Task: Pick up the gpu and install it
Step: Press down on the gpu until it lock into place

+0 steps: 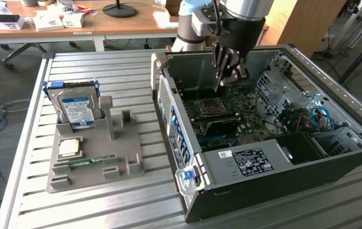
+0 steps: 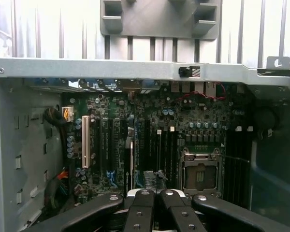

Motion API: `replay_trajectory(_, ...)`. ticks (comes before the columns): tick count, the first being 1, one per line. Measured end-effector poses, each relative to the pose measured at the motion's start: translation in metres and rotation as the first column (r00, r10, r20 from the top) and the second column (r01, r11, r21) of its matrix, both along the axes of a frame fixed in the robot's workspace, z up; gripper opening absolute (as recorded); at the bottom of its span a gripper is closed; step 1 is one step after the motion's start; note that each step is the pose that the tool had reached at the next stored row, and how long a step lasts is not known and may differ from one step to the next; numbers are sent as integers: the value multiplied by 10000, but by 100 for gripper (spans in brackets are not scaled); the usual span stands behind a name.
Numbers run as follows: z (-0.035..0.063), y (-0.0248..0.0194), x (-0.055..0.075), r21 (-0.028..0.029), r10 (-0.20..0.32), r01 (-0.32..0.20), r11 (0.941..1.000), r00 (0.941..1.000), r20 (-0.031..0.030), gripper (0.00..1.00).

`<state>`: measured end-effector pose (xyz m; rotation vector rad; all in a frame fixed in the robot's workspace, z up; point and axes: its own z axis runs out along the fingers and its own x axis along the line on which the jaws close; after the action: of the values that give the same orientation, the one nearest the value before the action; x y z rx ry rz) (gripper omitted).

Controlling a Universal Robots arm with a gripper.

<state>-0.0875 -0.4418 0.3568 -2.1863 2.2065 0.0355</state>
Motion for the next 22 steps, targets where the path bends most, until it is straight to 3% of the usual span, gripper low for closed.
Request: replay_trajectory(22, -325, 0, 0, 0, 0, 0, 10000, 10000, 0, 11)
